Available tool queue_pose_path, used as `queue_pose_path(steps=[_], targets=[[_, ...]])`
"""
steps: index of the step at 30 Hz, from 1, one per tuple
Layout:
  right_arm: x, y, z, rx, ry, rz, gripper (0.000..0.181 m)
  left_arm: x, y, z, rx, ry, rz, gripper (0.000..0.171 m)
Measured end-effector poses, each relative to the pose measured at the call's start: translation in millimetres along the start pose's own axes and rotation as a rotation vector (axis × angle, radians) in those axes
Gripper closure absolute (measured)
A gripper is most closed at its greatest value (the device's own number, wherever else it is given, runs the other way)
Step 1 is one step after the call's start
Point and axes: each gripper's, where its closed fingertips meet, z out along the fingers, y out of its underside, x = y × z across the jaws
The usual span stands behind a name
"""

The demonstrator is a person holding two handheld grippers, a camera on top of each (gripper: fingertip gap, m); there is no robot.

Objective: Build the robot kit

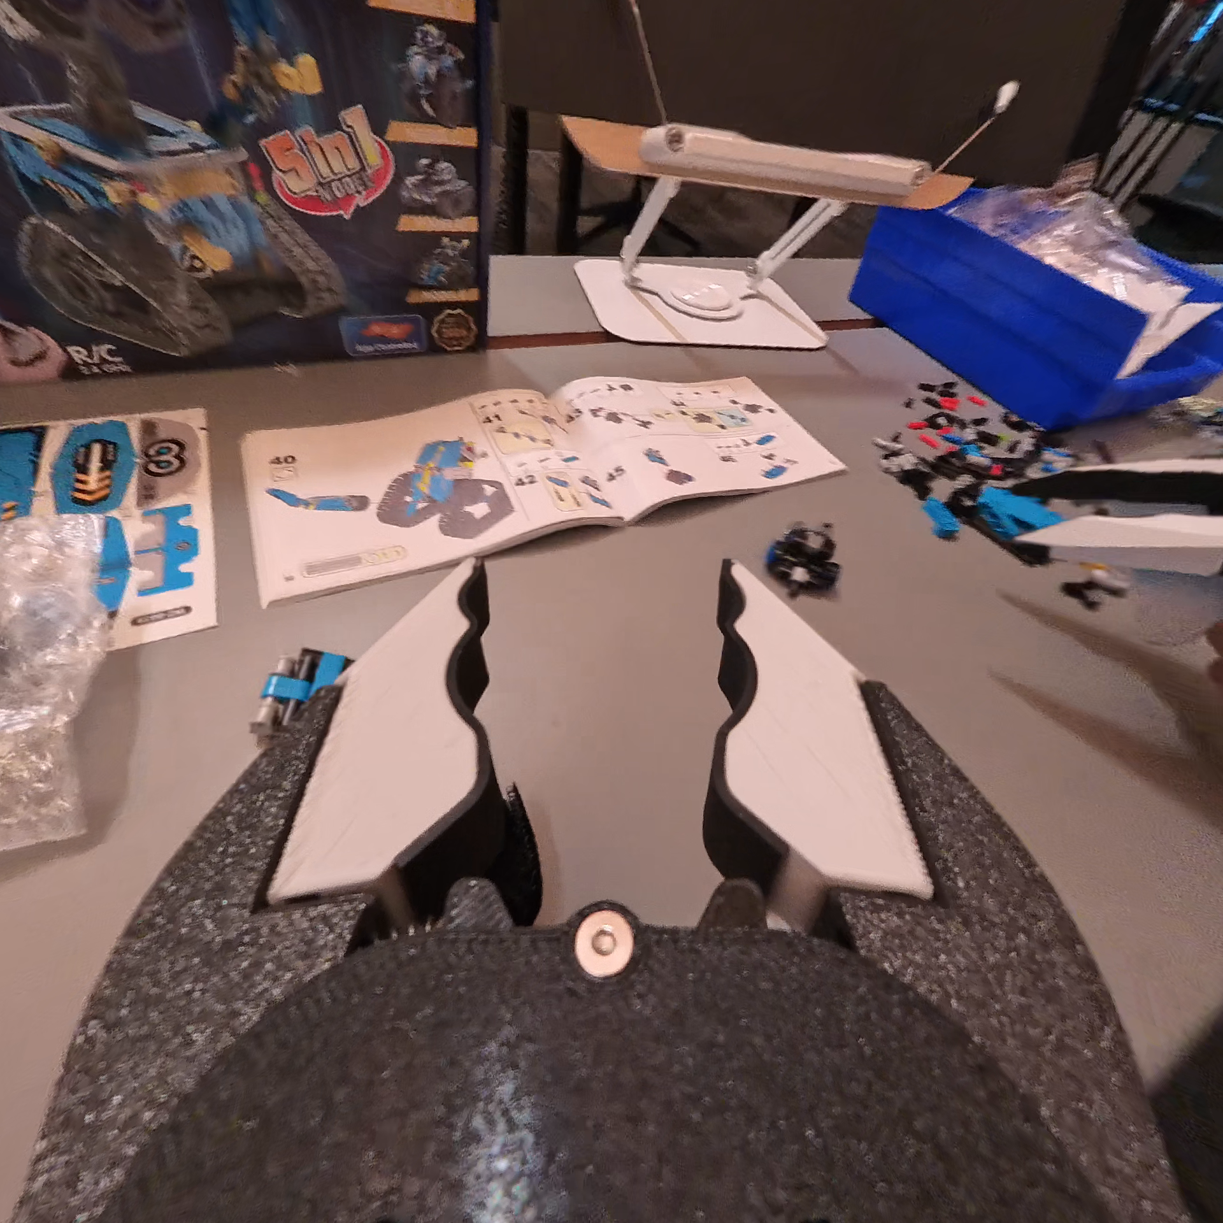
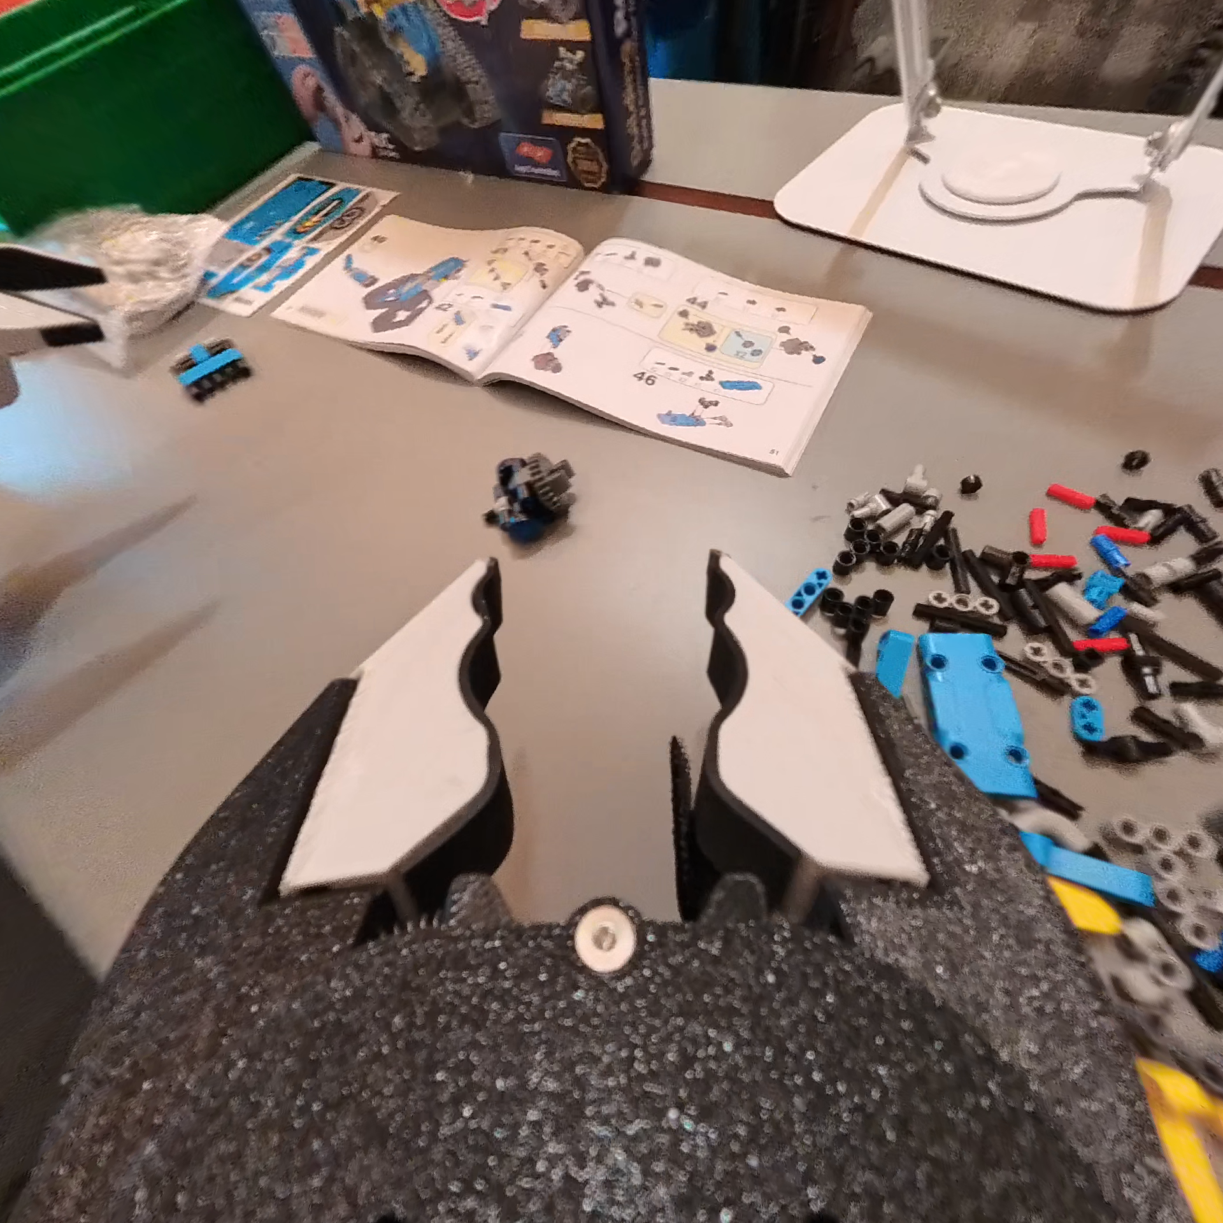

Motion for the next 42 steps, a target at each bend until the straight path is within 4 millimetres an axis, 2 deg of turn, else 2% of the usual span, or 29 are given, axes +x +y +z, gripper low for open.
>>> queue_pose_path(steps=[2,4,5,7,11,14,16,18,20,21,23,25,28,31,33,36,42], targets=[[4,9,14,0.039,0.019,0.019,0.12,-10,10,9,-0.012,-0.021,-0.029,0.102],[1,12,16,0.008,-0.003,0.022,0.114,-2,16,10,-0.035,0.047,-0.125,0.102],[1,7,14,0.026,-0.003,0.002,0.116,1,16,9,-0.026,0.065,-0.125,0.103],[0,0,11,0.093,-0.007,-0.018,0.124,-2,20,8,-0.024,0.026,-0.081,0.103],[-5,8,15,0.06,-0.047,0.021,0.124,2,27,13,-0.052,0.037,-0.057,0.102],[-5,6,22,-0.022,-0.095,0.09,0.122,0,22,22,-0.068,-0.008,0.019,0.103],[-5,-14,23,-0.072,-0.13,0.096,0.12,3,12,32,-0.146,-0.007,0.023,0.104],[3,-42,30,-0.072,-0.114,0.026,0.12,8,4,46,-0.246,0.028,0.015,0.105],[14,-62,49,-0.05,-0.075,-0.038,0.12,16,-2,68,-0.282,0.096,0.02,0.105],[18,-64,61,-0.06,-0.063,-0.047,0.12,19,-4,79,-0.274,0.123,0.027,0.105],[21,-59,82,-0.06,-0.049,-0.022,0.121,23,-1,99,-0.247,0.157,0.033,0.106],[19,-52,93,-0.023,-0.059,0.014,0.124,30,7,111,-0.214,0.21,0.002,0.106],[7,-42,95,0.003,-0.139,0.055,0.127,39,24,111,-0.246,0.306,-0.086,0.106],[2,-44,94,0.042,-0.184,0.07,0.128,35,19,109,-0.222,0.329,-0.126,0.106],[4,-39,98,0.02,-0.188,0.068,0.126,29,15,108,-0.186,0.306,-0.098,0.106],[7,-27,101,-0.018,-0.192,0.092,0.124,28,16,106,-0.185,0.317,-0.123,0.106],[8,-22,101,-0.046,-0.187,0.082,0.123,27,25,109,-0.232,0.315,-0.164,0.106]])
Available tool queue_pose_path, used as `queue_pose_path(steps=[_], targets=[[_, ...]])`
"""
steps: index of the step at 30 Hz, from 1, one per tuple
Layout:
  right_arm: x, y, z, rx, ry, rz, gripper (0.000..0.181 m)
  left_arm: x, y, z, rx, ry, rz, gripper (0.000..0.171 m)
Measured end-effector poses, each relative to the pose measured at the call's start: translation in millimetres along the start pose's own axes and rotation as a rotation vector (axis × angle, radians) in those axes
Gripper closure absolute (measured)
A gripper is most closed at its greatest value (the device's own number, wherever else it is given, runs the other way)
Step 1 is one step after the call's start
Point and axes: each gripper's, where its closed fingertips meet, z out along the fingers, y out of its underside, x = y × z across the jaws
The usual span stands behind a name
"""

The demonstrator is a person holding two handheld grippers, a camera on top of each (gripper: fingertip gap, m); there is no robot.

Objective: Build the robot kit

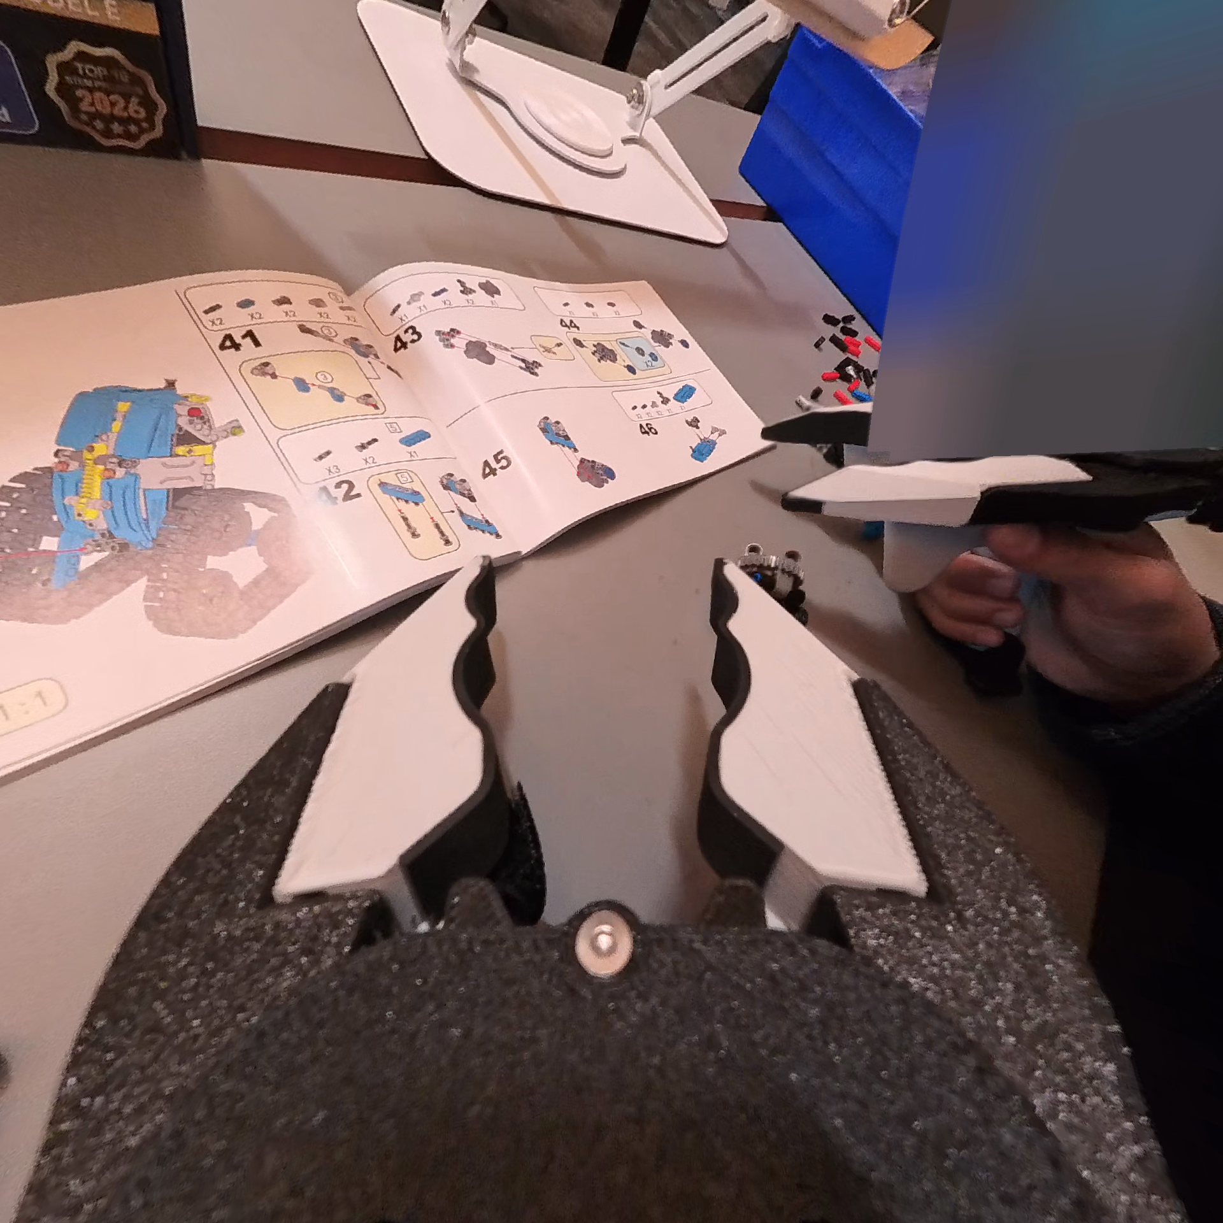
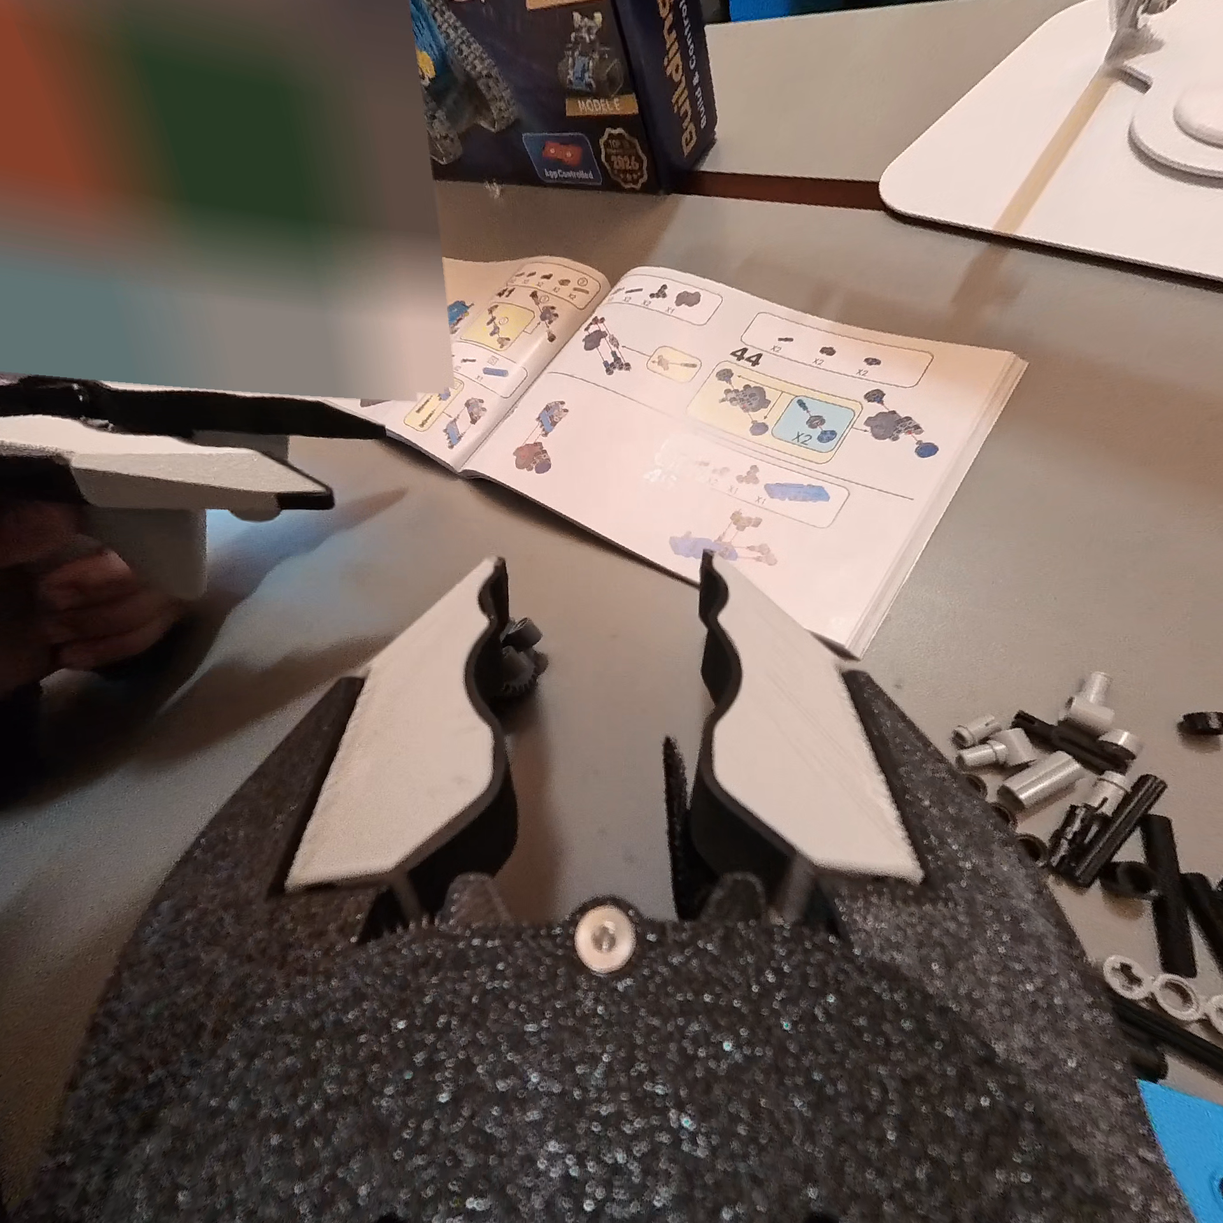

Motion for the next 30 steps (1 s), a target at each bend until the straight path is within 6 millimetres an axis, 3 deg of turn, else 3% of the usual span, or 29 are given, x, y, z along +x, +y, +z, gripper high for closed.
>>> queue_pose_path(steps=[14,18,20,25,30], targets=[[-4,9,2,-0.053,-0.034,0.007,0.127,0,10,2,-0.058,0.014,-0.011,0.115],[-4,4,-4,-0.046,-0.079,0.037,0.129,9,13,2,-0.075,0.052,0.022,0.123],[-13,2,-11,-0.054,-0.147,-0.028,0.137,17,16,2,-0.087,0.076,0.072,0.133],[-36,20,-17,-0.145,-0.242,-0.241,0.133,42,26,3,-0.126,0.155,0.165,0.136],[-42,26,-15,-0.175,-0.256,-0.225,0.145,50,31,3,-0.146,0.165,0.202,0.137]])
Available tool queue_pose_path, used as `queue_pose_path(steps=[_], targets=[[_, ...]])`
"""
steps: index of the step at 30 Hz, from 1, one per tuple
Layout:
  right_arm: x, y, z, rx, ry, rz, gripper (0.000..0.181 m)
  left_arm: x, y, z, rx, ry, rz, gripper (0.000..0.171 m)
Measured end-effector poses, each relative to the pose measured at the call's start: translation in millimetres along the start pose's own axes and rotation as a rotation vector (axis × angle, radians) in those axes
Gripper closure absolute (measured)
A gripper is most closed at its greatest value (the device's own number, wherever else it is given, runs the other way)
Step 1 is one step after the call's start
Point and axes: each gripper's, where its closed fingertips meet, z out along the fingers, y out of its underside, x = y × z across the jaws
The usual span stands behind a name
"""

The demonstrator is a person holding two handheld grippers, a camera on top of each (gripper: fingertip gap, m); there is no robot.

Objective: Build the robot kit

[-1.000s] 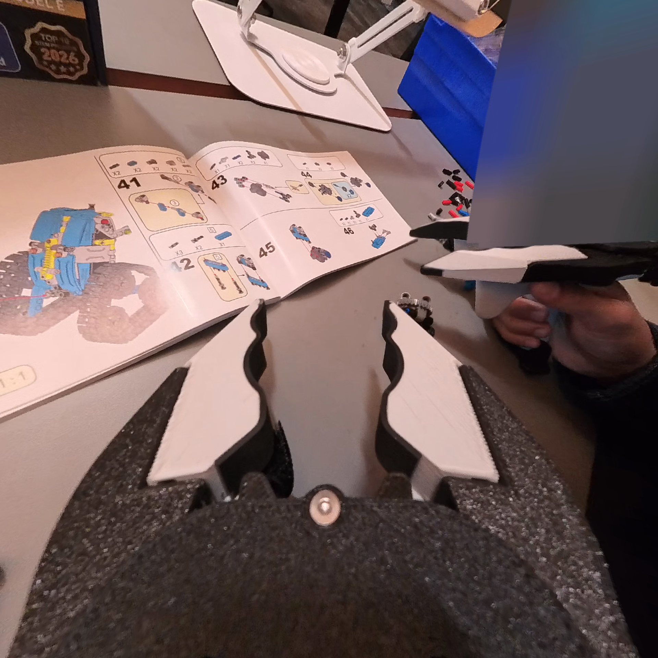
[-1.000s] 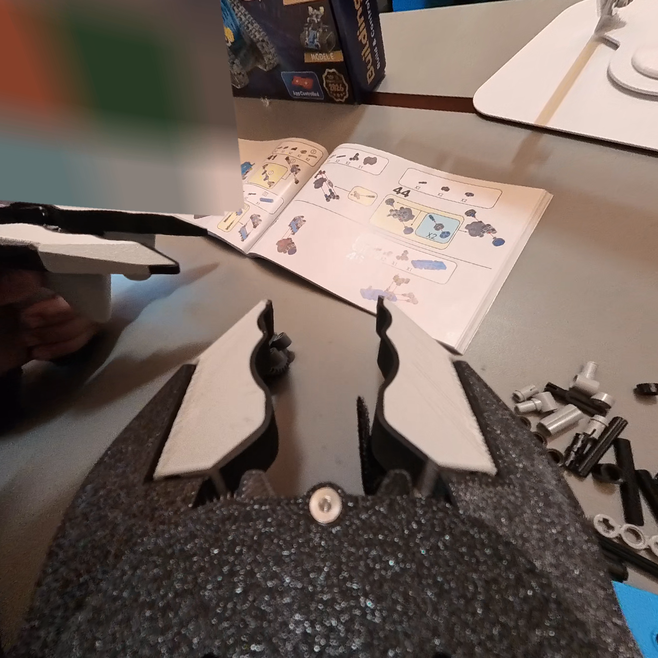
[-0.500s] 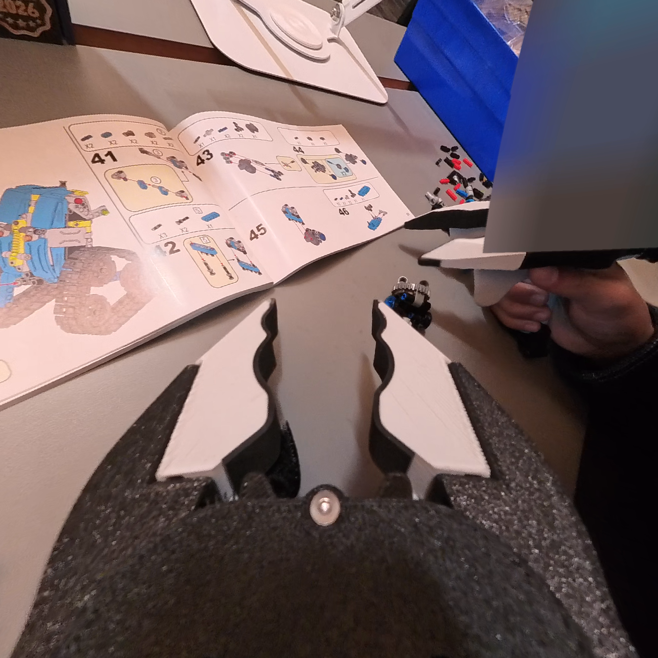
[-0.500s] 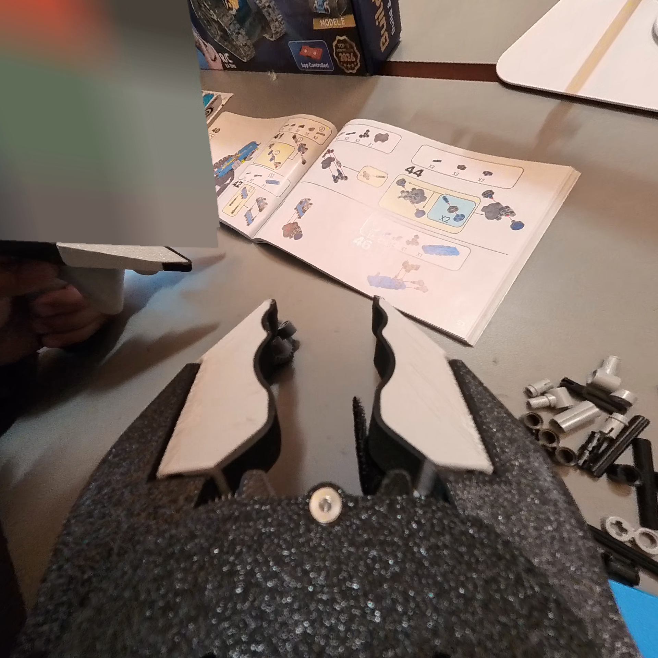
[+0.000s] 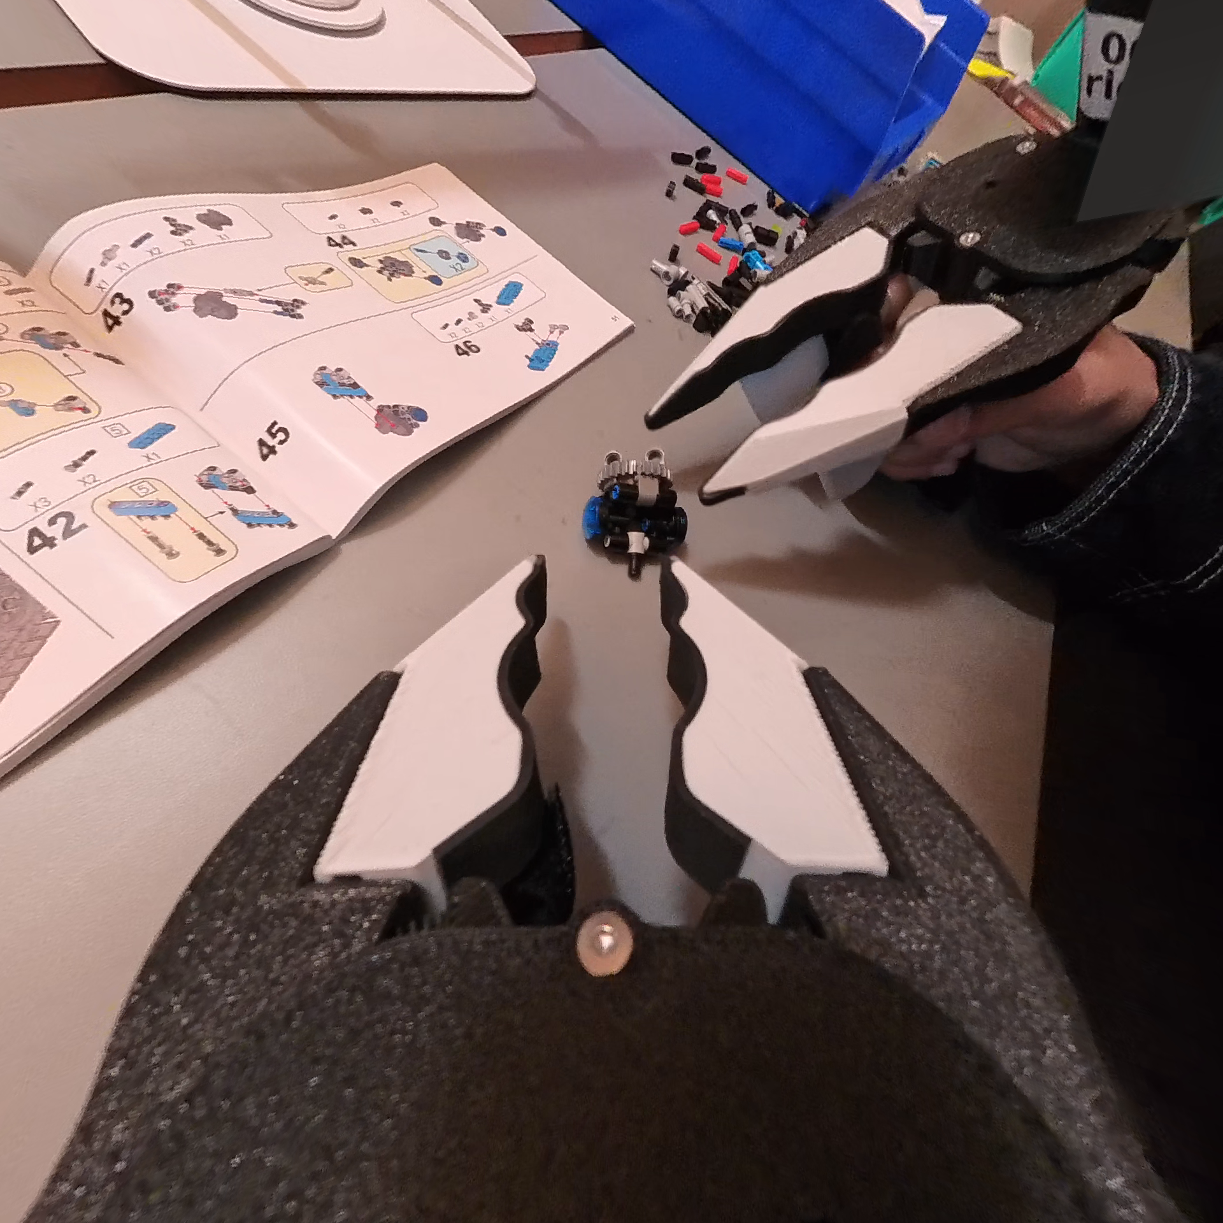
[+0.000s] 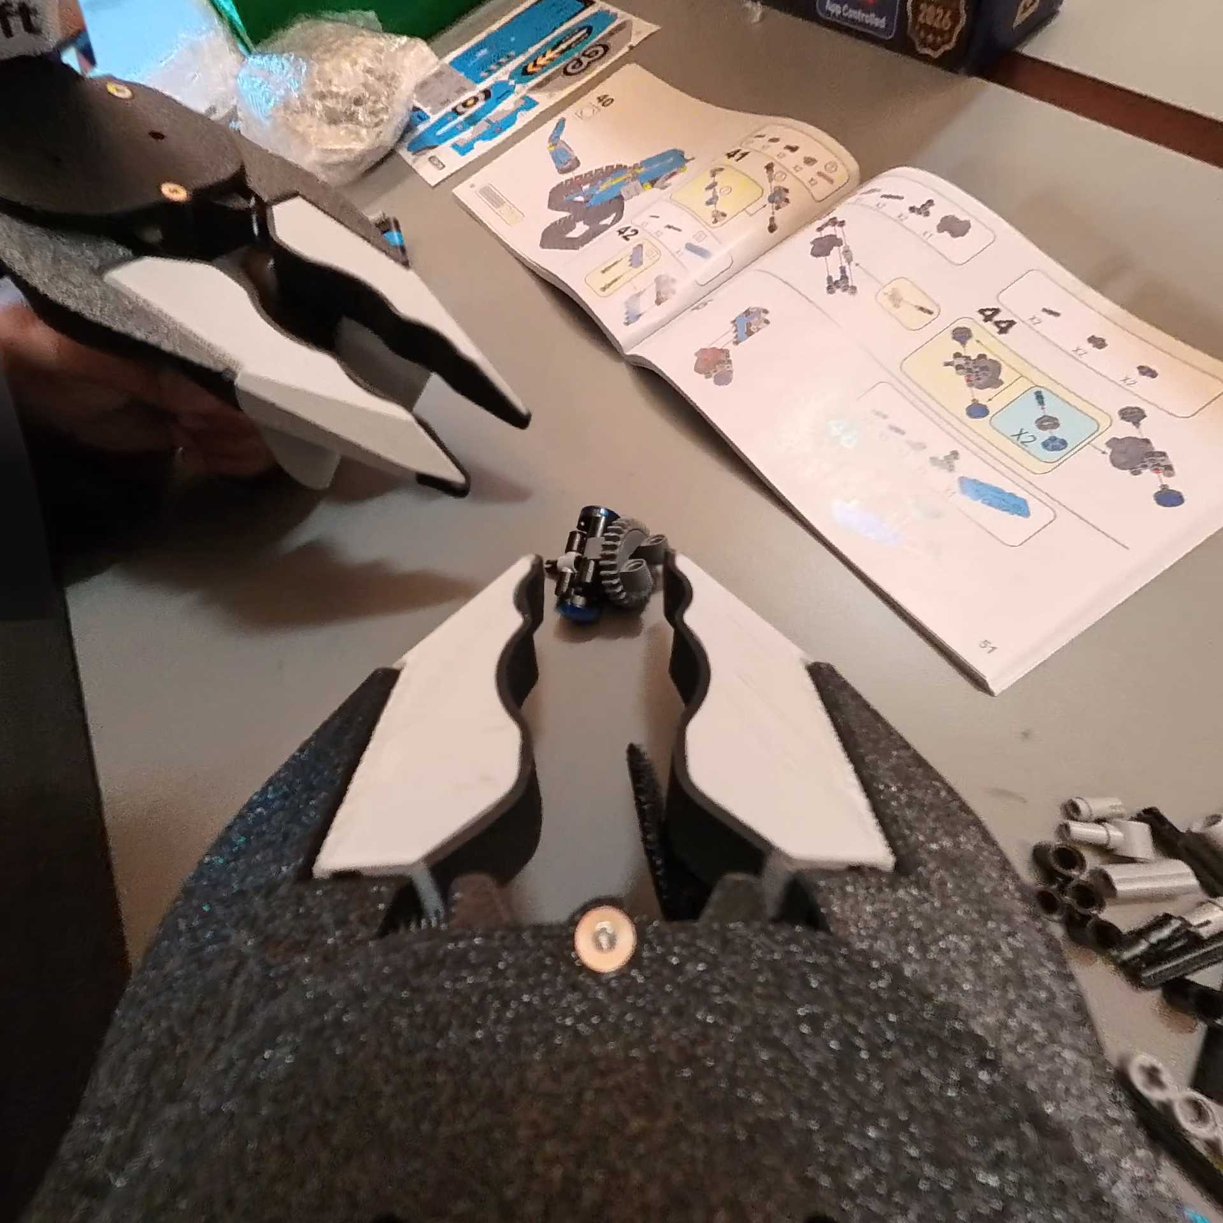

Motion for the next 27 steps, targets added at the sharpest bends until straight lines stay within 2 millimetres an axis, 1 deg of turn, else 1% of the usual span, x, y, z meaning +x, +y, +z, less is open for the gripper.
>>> queue_pose_path(steps=[2,5,8,11,18,20,21,24,27], targets=[[2,-1,0,0.004,0.008,0.013,0.147,1,1,1,-0.008,-0.004,0.012,0.137],[9,4,1,-0.021,0.034,0.026,0.149,1,3,2,-0.016,-0.005,0.01,0.137],[6,7,5,-0.028,-0.004,0.069,0.151,0,2,1,-0.011,0.001,-0.006,0.137],[6,9,7,-0.043,0.002,0.057,0.153,-1,2,1,-0.011,0.005,-0.014,0.137],[3,6,8,-0.026,-0.002,0.054,0.158,0,2,1,-0.014,0.005,-0.003,0.136],[2,3,7,-0.01,0.003,0.031,0.159,0,2,1,-0.013,0.004,-0.003,0.136],[1,0,5,0.004,0.005,0.016,0.166,0,1,1,-0.011,0.003,-0.002,0.136],[-1,-6,1,0.031,0.022,-0.036,0.167,0,1,1,-0.008,0.002,-0.003,0.136],[-4,-5,3,0.023,0.03,-0.084,0.167,0,1,1,-0.01,0.008,-0.005,0.136]])
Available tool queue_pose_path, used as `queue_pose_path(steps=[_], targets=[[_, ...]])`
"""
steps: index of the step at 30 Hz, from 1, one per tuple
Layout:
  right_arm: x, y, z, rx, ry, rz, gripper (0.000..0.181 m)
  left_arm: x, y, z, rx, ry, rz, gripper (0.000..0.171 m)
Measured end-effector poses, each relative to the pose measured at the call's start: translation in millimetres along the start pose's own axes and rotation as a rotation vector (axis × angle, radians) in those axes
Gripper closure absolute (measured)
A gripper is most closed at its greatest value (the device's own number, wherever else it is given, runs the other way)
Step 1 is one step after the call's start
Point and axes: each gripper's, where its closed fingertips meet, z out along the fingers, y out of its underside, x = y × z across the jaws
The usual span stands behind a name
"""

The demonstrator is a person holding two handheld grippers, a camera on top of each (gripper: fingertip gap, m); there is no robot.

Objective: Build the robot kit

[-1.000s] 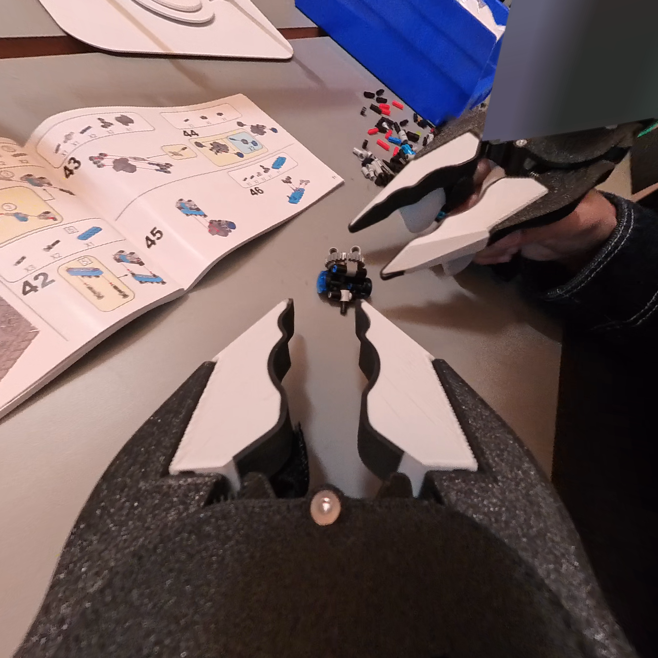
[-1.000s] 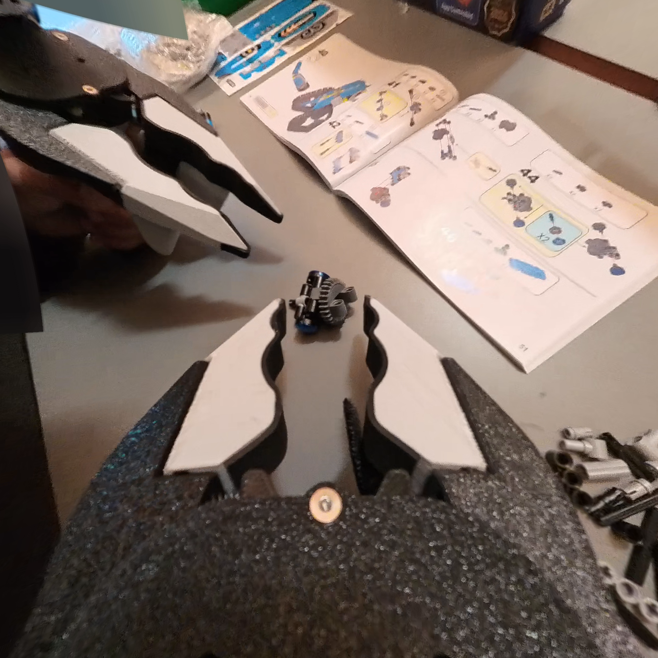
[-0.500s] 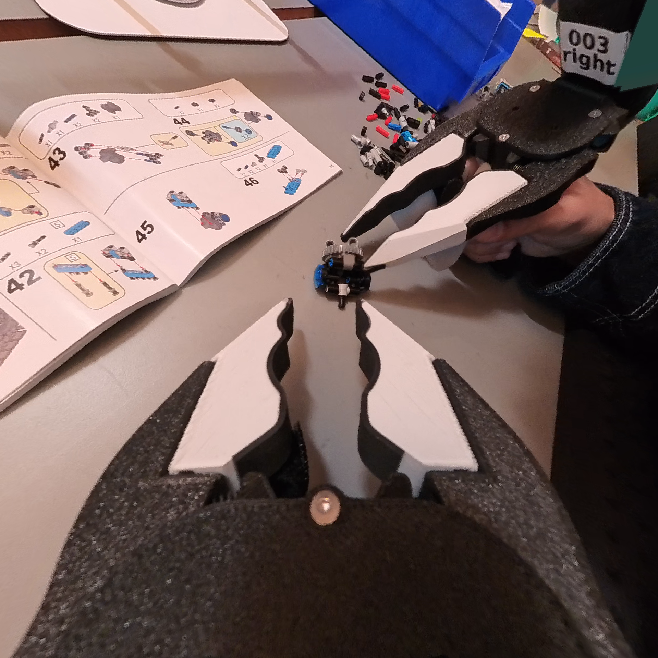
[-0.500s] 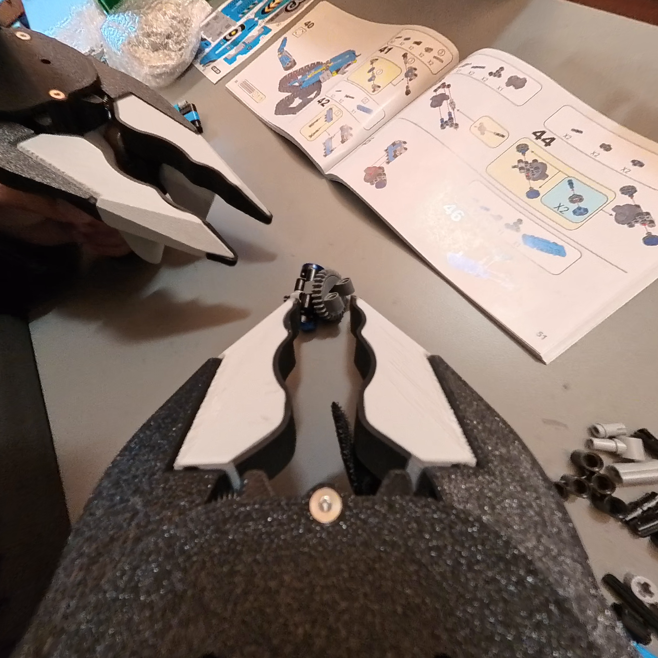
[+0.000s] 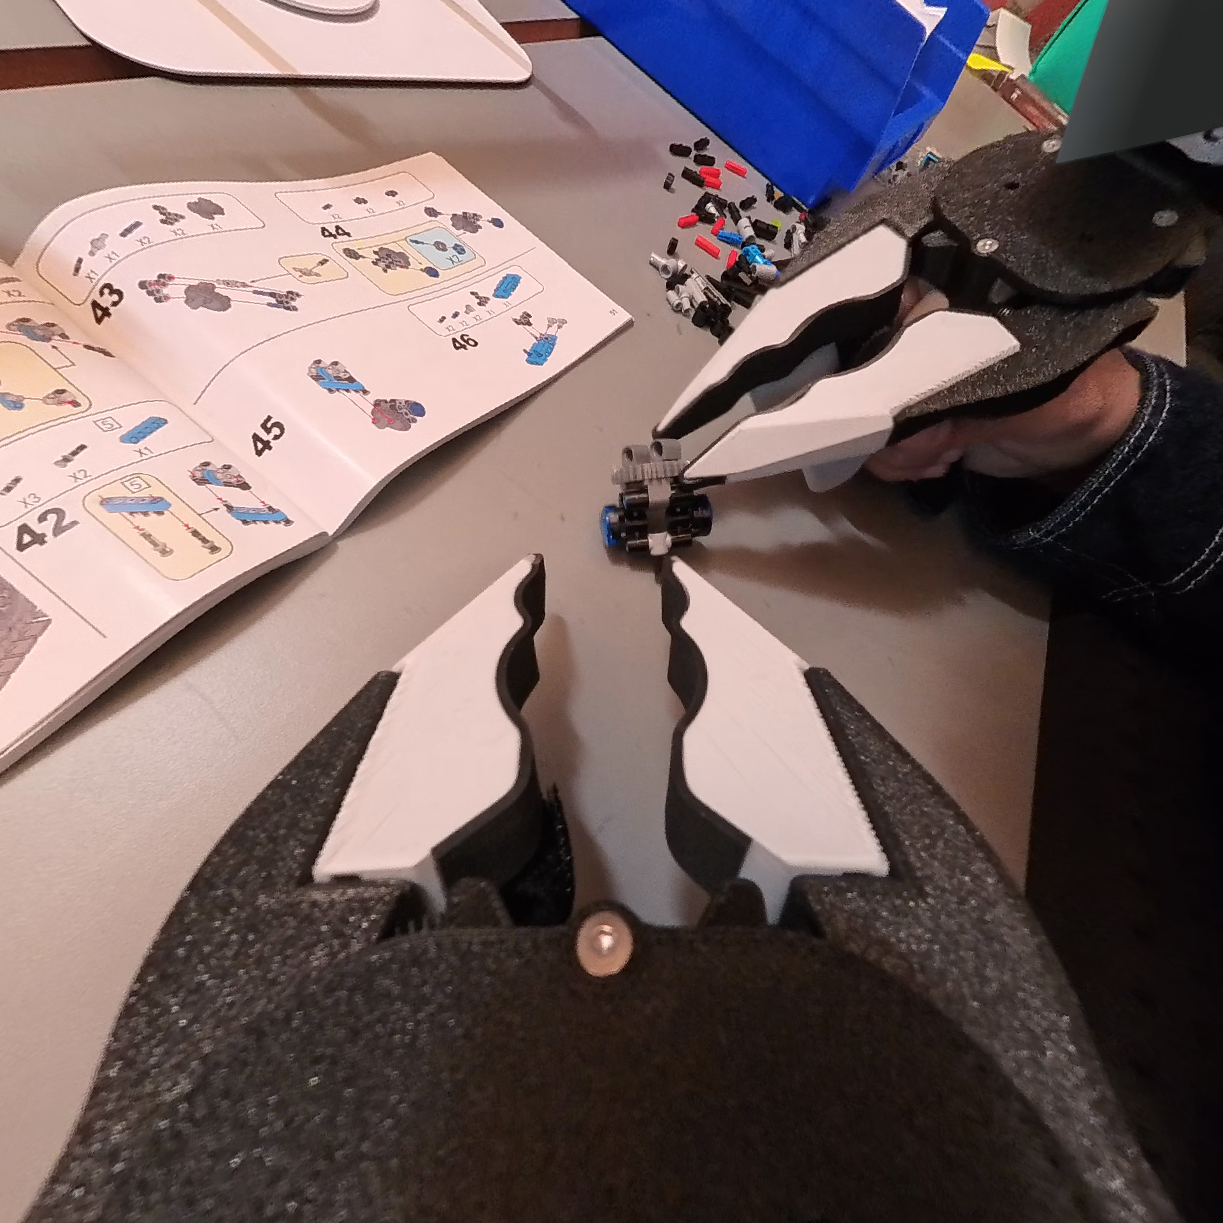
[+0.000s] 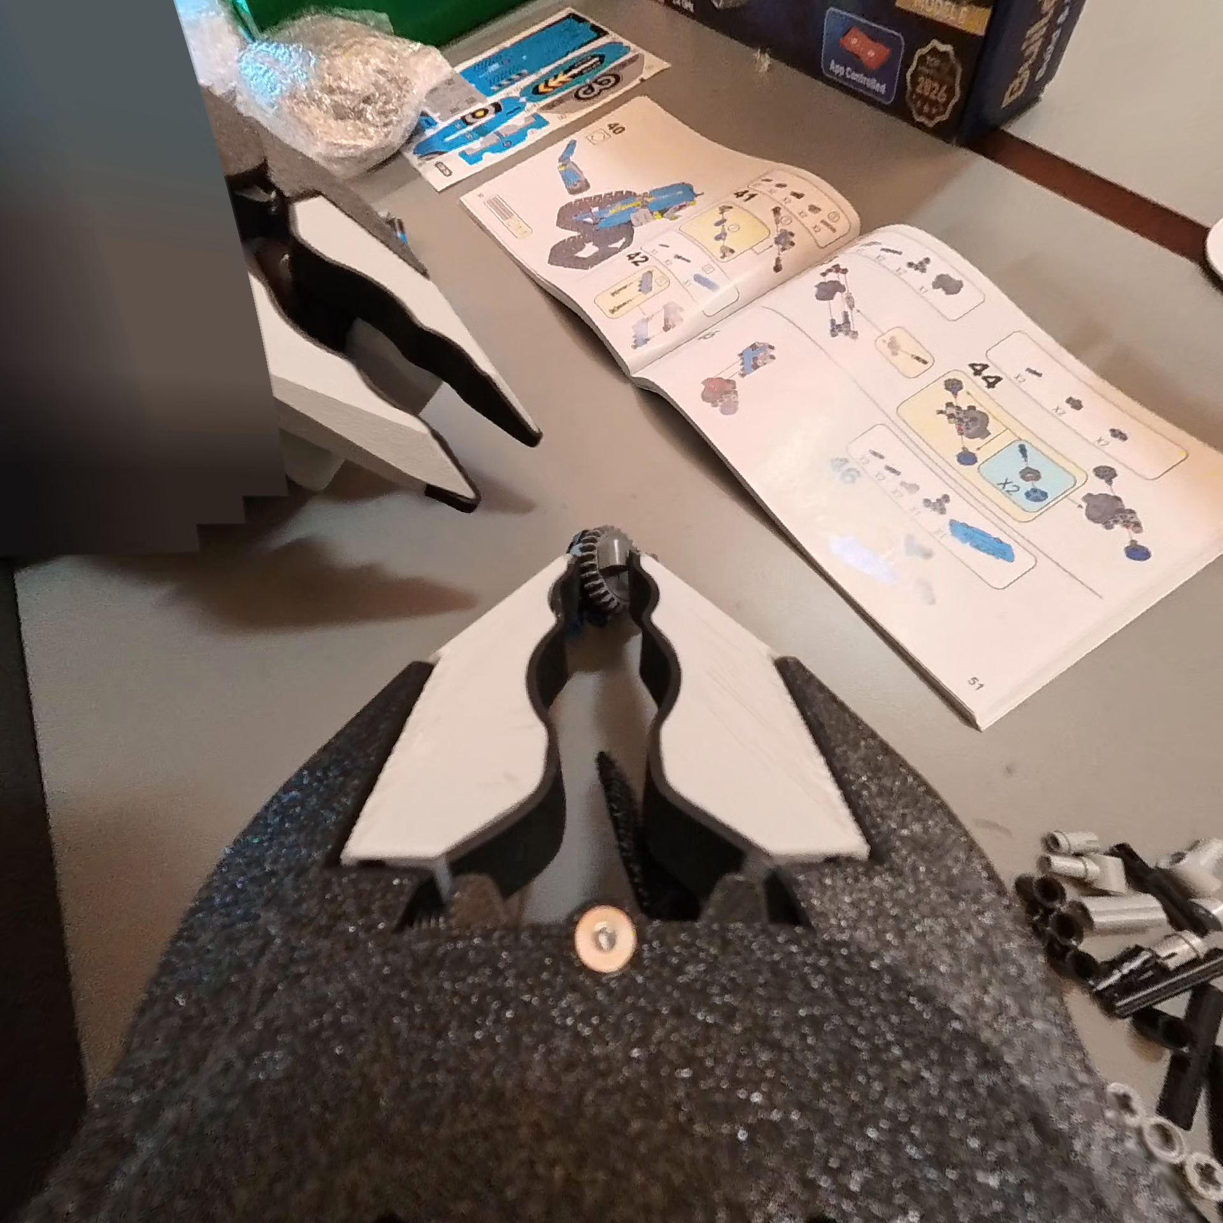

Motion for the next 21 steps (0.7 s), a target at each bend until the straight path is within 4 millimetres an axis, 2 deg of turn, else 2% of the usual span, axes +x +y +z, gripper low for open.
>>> queue_pose_path(steps=[7,13,21], targets=[[-17,-26,-11,0.134,0.022,-0.201,0.167,9,-3,0,0.017,0.04,0.03,0.13],[-35,-35,-15,0.202,-0.072,-0.191,0.167,30,-15,-4,0.084,0.148,0.023,0.122],[-48,-49,-23,0.302,-0.118,-0.202,0.167,37,-40,-24,0.23,0.422,-0.281,0.122]])
